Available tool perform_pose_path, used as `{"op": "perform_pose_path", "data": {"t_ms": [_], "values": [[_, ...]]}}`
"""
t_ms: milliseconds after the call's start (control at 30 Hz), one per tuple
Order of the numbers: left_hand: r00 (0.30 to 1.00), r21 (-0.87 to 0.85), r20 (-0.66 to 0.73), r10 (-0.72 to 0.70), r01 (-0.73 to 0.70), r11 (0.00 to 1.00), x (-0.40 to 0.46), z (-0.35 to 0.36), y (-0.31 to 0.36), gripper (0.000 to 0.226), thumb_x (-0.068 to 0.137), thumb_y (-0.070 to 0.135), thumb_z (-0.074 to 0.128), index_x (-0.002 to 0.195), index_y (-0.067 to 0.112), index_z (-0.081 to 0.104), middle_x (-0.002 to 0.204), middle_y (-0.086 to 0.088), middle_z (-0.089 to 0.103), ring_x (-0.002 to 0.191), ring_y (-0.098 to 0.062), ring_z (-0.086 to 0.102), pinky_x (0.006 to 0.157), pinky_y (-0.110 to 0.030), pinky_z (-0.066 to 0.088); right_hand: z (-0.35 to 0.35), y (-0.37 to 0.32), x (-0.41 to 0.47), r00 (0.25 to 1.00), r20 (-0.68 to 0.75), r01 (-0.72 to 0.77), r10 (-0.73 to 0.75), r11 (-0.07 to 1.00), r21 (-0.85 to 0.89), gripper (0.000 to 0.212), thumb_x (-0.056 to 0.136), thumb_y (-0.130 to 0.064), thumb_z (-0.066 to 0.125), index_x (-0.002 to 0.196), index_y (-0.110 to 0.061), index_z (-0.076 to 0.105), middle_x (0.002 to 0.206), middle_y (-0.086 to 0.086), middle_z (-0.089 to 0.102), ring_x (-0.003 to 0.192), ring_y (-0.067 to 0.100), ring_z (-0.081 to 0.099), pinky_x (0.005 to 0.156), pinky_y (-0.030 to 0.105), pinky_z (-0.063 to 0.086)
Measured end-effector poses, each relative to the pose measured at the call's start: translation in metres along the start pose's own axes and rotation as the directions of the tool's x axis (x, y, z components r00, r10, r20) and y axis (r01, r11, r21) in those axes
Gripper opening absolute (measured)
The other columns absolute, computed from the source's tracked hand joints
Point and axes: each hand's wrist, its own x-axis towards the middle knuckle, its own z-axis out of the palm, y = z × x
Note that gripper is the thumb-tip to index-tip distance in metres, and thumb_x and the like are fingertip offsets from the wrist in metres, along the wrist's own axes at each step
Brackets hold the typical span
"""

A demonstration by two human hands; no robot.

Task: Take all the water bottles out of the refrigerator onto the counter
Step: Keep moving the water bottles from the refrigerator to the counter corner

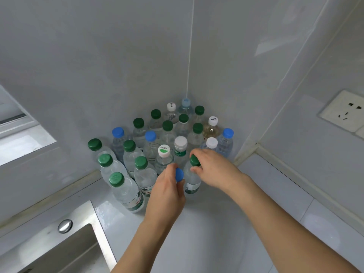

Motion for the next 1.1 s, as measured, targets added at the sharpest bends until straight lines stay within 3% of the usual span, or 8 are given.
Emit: {"op": "perform_pose_path", "data": {"t_ms": [133,400,567,700,767,967,1100], "values": [[1.0,0.038,0.004,0.018,-0.019,0.999,0.012,0.002,-0.006,0.02,0.089,0.009,0.054,0.107,0.015,0.047,0.091,0.002,0.053,0.078,-0.019,0.044,0.061,-0.032,0.034,-0.003,0.002,0.009,1.0,-0.005,0.027,-0.027,0.999,-0.029,0.034,0.095,-0.027,0.055,0.125,-0.015,0.046,0.122,0.006,0.053,0.109,0.024,0.05,0.077,0.029,0.033],[0.999,0.047,0.014,0.035,-0.036,0.998,0.014,0.004,-0.009,0.025,0.091,0.01,0.053,0.115,0.011,0.048,0.099,-0.003,0.056,0.085,-0.018,0.042,0.067,-0.029,0.033,0.001,0.003,0.014,1.0,-0.01,0.029,-0.029,1.0,0.009,0.036,0.094,-0.029,0.056,0.127,-0.018,0.047,0.124,0.005,0.053,0.108,0.025,0.052,0.085,0.034,0.041],[0.999,0.07,0.038,0.032,-0.034,0.997,0.01,0.002,-0.009,0.033,0.096,0.018,0.05,0.128,0.012,0.044,0.113,-0.003,0.054,0.1,-0.021,0.047,0.074,-0.029,0.038,-0.001,0.0,0.005,1.0,-0.012,-0.023,0.024,0.996,0.083,0.045,0.095,-0.027,0.055,0.138,-0.021,0.04,0.134,0.005,0.049,0.115,0.025,0.051,0.092,0.035,0.043],[0.989,0.151,0.009,0.145,-0.145,0.978,0.0,-0.001,-0.015,0.045,0.093,0.019,0.056,0.134,0.007,0.042,0.127,-0.007,0.05,0.109,-0.026,0.051,0.087,-0.034,0.047,-0.005,0.0,-0.027,0.99,-0.073,-0.102,0.122,0.968,0.229,0.061,0.095,-0.032,0.054,0.148,-0.026,0.024,0.144,0.004,0.043,0.123,0.023,0.05,0.101,0.039,0.042],[0.975,0.224,-0.015,0.22,-0.211,0.951,-0.005,-0.007,-0.014,0.051,0.091,0.02,0.061,0.135,0.003,0.042,0.132,-0.011,0.05,0.116,-0.028,0.05,0.095,-0.037,0.048,-0.009,0.001,-0.051,0.981,-0.129,-0.111,0.145,0.963,0.245,0.061,0.095,-0.033,0.055,0.148,-0.026,0.025,0.145,0.002,0.041,0.121,0.021,0.051,0.101,0.035,0.042],[0.927,0.392,0.107,0.361,-0.373,0.841,-0.009,-0.003,0.021,0.056,0.092,0.026,0.055,0.14,0.003,0.038,0.142,-0.014,0.045,0.135,-0.034,0.039,0.11,-0.051,0.034,-0.014,0.016,-0.116,0.924,-0.304,-0.17,0.232,0.962,0.215,0.061,0.094,-0.027,0.057,0.147,-0.015,0.03,0.151,0.0,0.031,0.138,0.016,0.032,0.109,0.02,0.022],[0.882,0.367,0.207,0.424,-0.472,0.802,-0.015,0.022,0.049,0.056,0.096,0.028,0.045,0.146,0.005,0.033,0.15,-0.012,0.037,0.142,-0.033,0.029,0.116,-0.049,0.021,-0.012,0.033,-0.154,0.871,-0.339,-0.312,0.354,0.934,0.174,0.064,0.094,-0.03,0.056,0.149,-0.014,0.027,0.156,0.003,0.024,0.144,0.017,0.02,0.115,0.023,0.013]]}}
